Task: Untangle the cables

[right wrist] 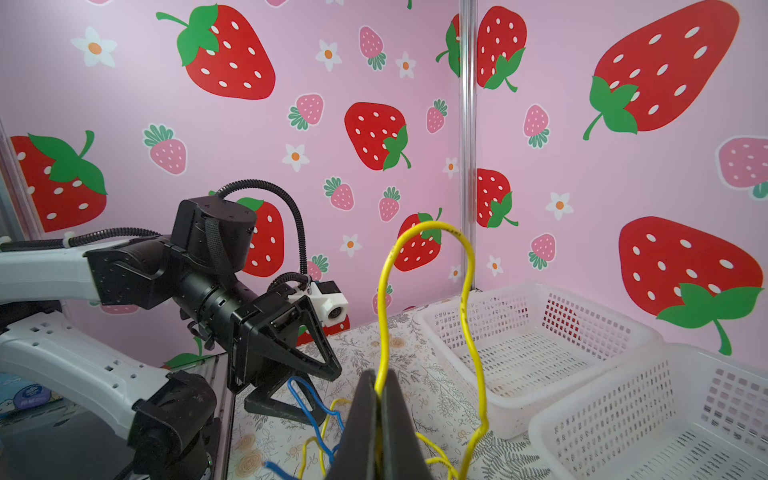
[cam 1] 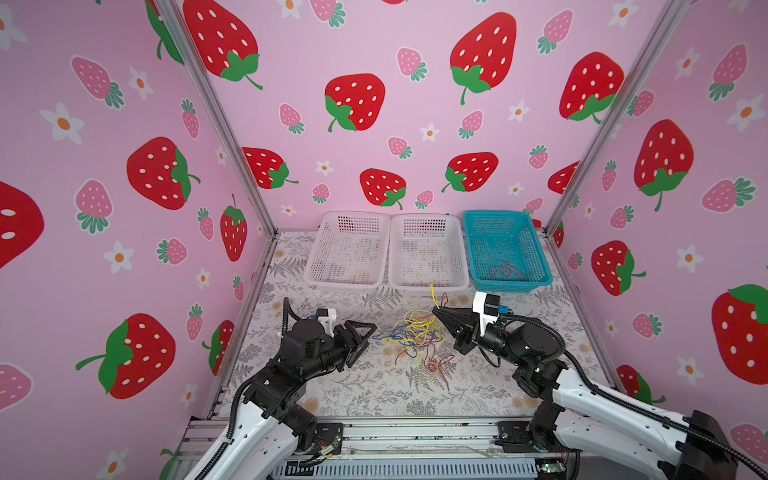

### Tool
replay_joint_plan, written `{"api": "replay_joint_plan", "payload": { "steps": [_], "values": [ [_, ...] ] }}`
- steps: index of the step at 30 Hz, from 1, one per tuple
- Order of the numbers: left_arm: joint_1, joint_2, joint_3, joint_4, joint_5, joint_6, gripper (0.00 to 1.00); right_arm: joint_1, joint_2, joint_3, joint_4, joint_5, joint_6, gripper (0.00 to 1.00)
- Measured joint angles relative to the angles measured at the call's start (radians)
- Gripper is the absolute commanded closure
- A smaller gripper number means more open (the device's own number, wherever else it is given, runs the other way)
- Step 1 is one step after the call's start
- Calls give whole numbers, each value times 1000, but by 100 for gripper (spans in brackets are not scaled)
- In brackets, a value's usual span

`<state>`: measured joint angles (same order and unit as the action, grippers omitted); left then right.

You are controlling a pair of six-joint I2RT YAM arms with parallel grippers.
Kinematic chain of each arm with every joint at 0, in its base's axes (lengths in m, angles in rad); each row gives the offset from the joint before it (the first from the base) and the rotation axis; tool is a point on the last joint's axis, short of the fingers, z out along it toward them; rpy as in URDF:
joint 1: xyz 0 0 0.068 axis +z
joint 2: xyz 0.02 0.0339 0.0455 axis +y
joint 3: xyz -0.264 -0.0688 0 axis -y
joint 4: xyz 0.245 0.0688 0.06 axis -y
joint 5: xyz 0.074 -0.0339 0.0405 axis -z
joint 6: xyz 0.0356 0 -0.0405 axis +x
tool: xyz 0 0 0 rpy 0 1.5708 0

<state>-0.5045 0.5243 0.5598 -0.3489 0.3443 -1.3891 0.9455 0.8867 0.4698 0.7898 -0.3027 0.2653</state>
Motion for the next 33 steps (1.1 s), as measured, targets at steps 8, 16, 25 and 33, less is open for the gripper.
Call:
{"api": "replay_joint_plan", "payload": {
  "steps": [8,16,25,33],
  "values": [
    [-60,-37,-47,23,-64,-152,31,20,17,0,25,41,-8,100],
    [-124,44,-49,57,-109,-208,32,52,56,0,39,77,-33,100],
    [-134,44,-49,101,-139,-230,52,92,89,0,41,104,-59,100],
    [-138,38,-61,129,-147,-230,72,101,100,0,44,121,-66,100]
  ]
}}
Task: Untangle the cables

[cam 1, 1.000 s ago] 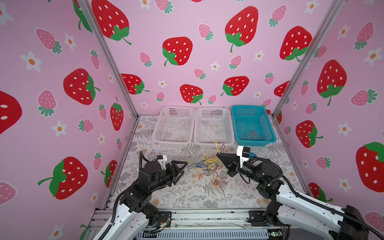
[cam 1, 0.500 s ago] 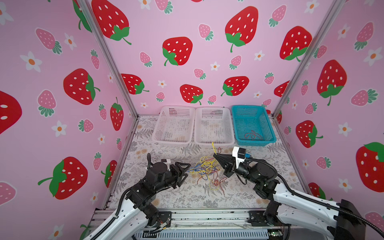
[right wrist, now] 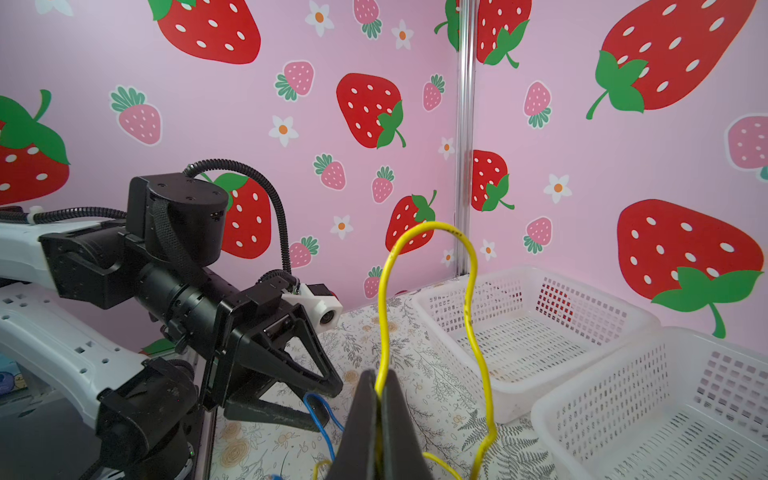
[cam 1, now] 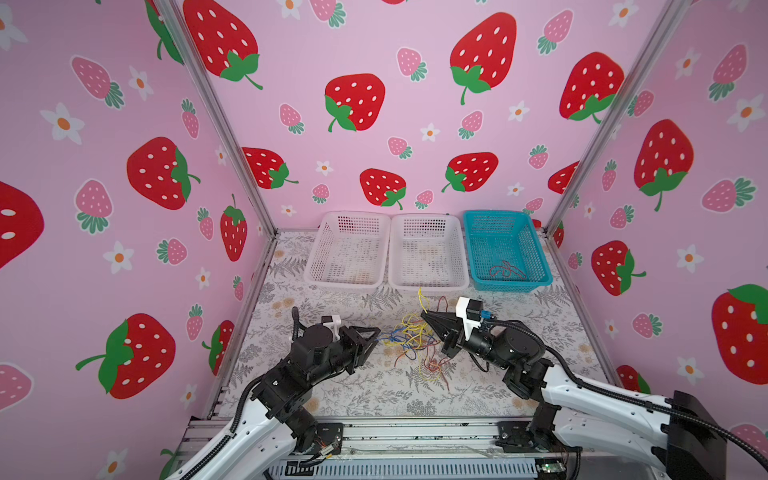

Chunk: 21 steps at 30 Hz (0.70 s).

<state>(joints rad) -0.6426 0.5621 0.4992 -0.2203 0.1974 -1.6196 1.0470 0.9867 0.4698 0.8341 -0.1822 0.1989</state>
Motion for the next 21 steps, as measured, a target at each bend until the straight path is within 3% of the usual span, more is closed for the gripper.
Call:
{"api": "replay_joint_plan", "payload": {
  "steps": [8,9,14,18,21],
  "values": [
    [-1,4,-3,7,1,35,93,0,-2,0,4,10,-8,100],
    [-1,3,-3,7,-2,42,100,0,-3,0,3,12,-10,100],
    [2,-17,-3,-29,-13,82,100,4,-34,-16,-8,69,-11,100],
    [37,-52,22,-114,-11,137,100,4,-82,-66,-58,198,-1,100],
    [113,-78,67,-194,10,195,100,-7,-98,-93,-125,320,39,100]
  ]
}}
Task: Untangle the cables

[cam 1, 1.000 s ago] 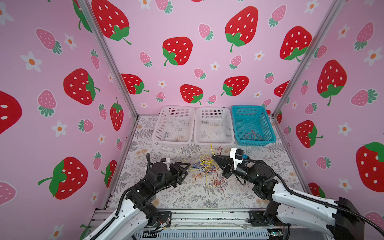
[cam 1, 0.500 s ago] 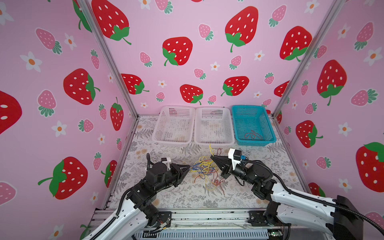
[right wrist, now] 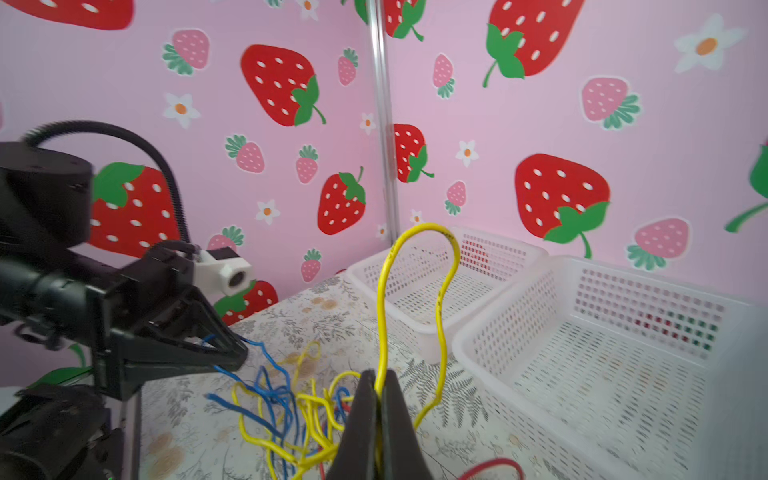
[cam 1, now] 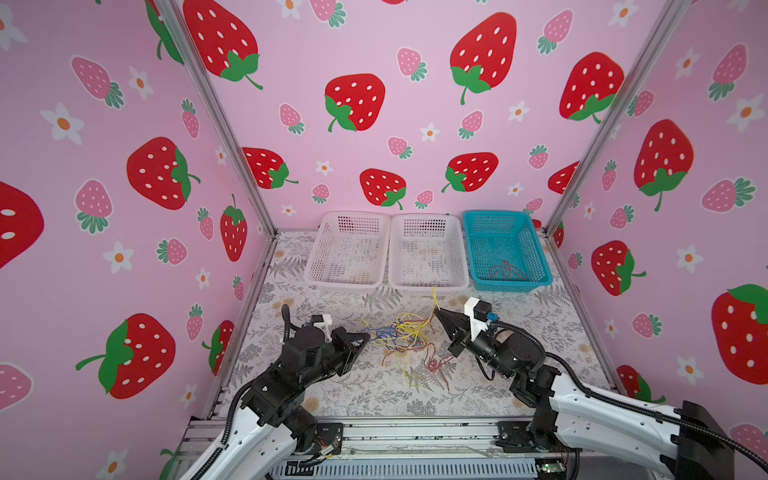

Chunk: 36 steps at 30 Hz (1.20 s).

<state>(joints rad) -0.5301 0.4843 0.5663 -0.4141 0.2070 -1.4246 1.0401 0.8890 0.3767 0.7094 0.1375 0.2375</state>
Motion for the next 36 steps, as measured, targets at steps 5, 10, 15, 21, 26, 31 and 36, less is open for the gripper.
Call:
{"api": "replay_joint_plan", "payload": {
  "steps": [5,10,15,21,26,31,36],
  "values": [
    [153,-2,63,-84,90,93,100,-87,-4,-22,-138,123,122,100],
    [256,43,136,-187,176,201,100,-249,-3,-29,-280,124,259,100],
    [264,93,296,-296,179,330,100,-348,-6,-49,-382,101,328,100],
    [265,143,423,-335,224,452,100,-372,42,-42,-438,52,338,100],
    [266,195,419,-325,307,499,100,-377,56,-41,-428,-73,306,90],
    [266,203,375,-287,383,518,100,-377,59,-20,-415,-237,254,66],
    [264,222,362,-271,425,556,100,-346,9,6,-394,-326,200,50]
  ]
}}
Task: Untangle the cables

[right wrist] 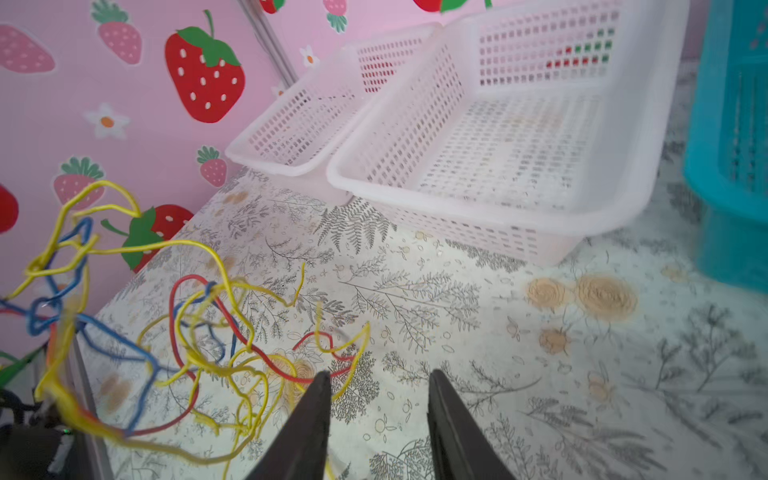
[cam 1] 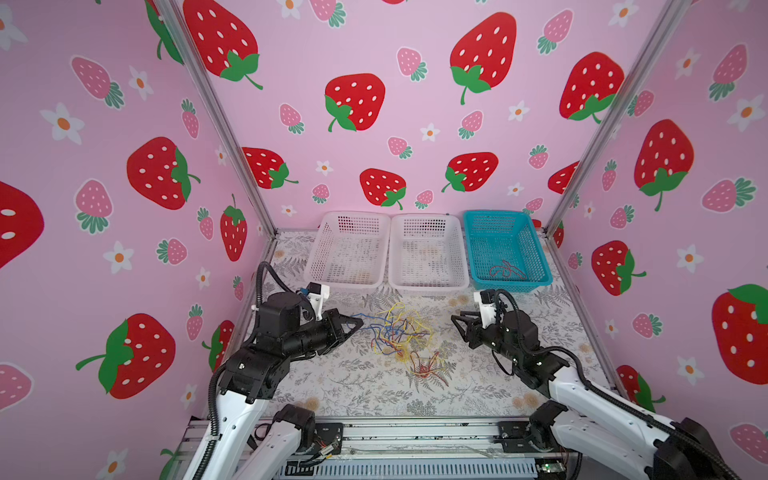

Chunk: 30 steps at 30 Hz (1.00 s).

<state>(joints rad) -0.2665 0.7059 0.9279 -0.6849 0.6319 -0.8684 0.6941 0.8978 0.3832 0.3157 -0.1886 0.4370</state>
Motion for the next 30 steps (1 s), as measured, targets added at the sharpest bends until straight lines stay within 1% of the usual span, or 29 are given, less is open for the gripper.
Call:
{"api": "replay_joint_plan", "payload": {
  "steps": [2,3,7,10,13,20,23,30],
  "values": [
    [-1,10,-3,3,8,10,100,33,-24,20,11,-27,-26,49],
    [-1,14,-5,6,9,13,100,51,-31,30,23,-42,-38,45],
    [-6,14,-20,35,22,13,100,138,-21,58,67,-84,-84,44],
    [-13,14,-27,59,37,14,100,207,35,69,100,-86,-115,43],
    [-19,14,-39,89,62,25,100,253,118,94,124,-80,-148,43],
    [-27,17,-49,112,113,53,100,280,307,192,171,-27,-248,43],
    [-32,17,-49,113,121,60,100,289,346,196,184,-3,-281,43],
    [-33,22,-49,113,131,73,100,306,397,196,216,-6,-315,43]
  ]
}}
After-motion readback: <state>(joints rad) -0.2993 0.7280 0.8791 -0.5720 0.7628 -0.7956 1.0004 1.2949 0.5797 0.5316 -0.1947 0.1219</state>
